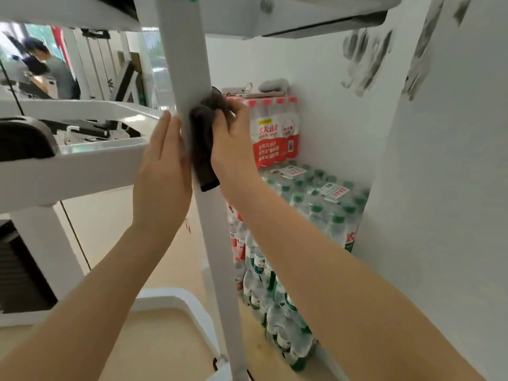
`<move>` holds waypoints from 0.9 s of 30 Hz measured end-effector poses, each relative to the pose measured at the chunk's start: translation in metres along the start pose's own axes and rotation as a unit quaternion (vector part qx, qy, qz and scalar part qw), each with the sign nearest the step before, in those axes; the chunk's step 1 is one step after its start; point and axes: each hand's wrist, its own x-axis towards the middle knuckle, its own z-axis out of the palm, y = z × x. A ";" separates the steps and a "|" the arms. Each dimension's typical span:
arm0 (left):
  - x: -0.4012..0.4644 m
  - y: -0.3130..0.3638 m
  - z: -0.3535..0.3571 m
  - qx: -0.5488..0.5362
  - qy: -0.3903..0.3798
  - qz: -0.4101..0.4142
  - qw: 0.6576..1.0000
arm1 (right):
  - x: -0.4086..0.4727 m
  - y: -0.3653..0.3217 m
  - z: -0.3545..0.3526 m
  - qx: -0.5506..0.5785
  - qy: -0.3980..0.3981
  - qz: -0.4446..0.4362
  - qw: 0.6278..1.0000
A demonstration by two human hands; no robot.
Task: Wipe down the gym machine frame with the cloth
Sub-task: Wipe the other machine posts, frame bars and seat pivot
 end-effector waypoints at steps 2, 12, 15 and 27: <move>0.005 -0.008 -0.003 -0.033 0.019 0.008 0.999 | 0.007 -0.007 0.007 -0.024 -0.017 -0.026 0.999; -0.001 -0.023 0.007 -0.070 0.053 0.051 0.995 | -0.004 0.011 0.005 -0.130 -0.024 -0.033 0.991; 0.000 -0.027 0.006 -0.072 0.061 0.067 0.993 | 0.014 -0.014 0.017 -0.098 0.007 -0.041 0.994; -0.001 -0.028 0.003 -0.091 0.030 0.061 0.994 | -0.014 0.014 0.010 -0.089 0.003 0.015 0.996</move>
